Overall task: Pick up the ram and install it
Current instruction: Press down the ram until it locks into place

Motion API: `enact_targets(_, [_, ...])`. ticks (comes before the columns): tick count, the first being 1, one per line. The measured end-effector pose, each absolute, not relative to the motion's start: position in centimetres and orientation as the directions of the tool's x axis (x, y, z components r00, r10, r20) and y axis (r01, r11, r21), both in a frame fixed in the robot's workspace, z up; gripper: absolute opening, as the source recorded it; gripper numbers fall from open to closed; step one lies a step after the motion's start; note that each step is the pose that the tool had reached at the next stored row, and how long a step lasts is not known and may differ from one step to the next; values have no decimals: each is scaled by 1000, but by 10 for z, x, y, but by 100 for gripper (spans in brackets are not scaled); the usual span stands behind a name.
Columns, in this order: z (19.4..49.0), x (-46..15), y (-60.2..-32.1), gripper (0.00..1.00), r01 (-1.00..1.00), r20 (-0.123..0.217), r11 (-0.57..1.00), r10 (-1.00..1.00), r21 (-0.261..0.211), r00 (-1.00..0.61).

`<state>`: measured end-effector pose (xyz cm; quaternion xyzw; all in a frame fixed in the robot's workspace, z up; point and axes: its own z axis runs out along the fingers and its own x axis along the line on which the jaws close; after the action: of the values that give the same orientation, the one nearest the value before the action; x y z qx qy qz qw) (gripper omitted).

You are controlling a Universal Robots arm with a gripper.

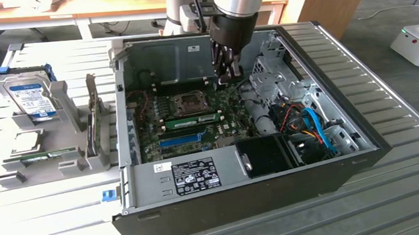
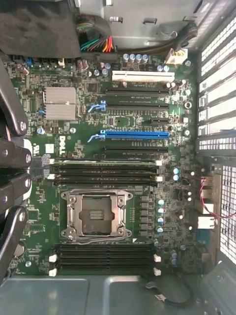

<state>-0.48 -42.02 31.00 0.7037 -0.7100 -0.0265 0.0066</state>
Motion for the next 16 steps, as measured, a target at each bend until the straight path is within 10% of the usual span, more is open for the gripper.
enact_targets(16, [294, -5, -420, 11, -999, -28, 8, -1000, 46, -10])
